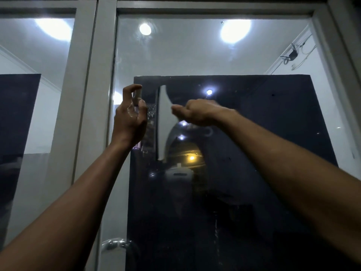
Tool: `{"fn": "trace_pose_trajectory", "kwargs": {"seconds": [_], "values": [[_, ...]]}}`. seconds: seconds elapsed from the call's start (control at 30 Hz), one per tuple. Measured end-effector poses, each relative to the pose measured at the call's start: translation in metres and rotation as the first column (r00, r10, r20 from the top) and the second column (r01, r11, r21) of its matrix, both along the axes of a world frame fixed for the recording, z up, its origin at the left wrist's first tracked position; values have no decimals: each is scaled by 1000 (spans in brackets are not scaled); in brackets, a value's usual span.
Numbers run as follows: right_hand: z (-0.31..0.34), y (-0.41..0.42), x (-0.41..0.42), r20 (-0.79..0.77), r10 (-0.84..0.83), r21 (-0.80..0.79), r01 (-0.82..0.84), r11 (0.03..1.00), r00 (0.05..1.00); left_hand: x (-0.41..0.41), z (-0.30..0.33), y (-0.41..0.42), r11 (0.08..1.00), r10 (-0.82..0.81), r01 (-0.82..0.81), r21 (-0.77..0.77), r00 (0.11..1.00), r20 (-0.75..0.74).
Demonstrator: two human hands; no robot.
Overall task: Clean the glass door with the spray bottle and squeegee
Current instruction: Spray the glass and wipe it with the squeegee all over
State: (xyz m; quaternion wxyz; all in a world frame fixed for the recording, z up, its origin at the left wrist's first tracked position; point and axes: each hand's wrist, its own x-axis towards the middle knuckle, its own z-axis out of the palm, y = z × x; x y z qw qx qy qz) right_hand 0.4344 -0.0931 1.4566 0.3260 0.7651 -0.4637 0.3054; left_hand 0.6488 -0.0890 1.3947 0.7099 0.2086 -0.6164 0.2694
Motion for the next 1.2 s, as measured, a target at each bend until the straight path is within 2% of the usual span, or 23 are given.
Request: {"fn": "trace_pose_trajectory", "kwargs": {"seconds": [0.17, 0.33, 0.47, 0.57, 0.67, 0.73, 0.87, 0.97, 1.13, 1.2], "values": [[-11, -23, 51, -97, -8, 128, 20, 992, 995, 9, -6, 2, 999, 41, -41, 1, 999, -26], [-20, -34, -20, 31, 6, 298, -15, 954, 999, 8, -16, -1, 999, 39, -38, 16, 999, -14], [-23, -24, -95, 99, -128, 254, 99, 962, 987, -1, -19, -5, 1000, 20, -20, 23, 1000, 15], [-21, -11, -119, 120, -230, 110, 218, 970, 966, -3, -20, -5, 1000, 16, -17, 24, 1000, 20], [-21, -6, -92, 91, -165, -8, 167, 986, 982, -2, -19, -4, 1000, 4, -5, 20, 1000, 19], [-21, -6, -51, 32, -94, -27, 95, 995, 995, -1, -18, -4, 1000, 4, -4, 18, 1000, 15], [-28, -11, 28, -106, -31, -31, 28, 999, 994, 4, -20, -1, 1000, 30, -30, 2, 1000, -2], [-35, -20, 40, -134, -59, 30, 64, 997, 989, 9, -23, -2, 999, 39, -39, 6, 999, -6], [-47, -28, -31, -27, -77, 182, 81, 980, 997, 7, -31, -10, 999, 37, -37, 17, 999, -13], [-51, -25, -75, 64, -84, 237, 66, 969, 994, 1, -34, -13, 999, 29, -29, 31, 1000, -1]]}}
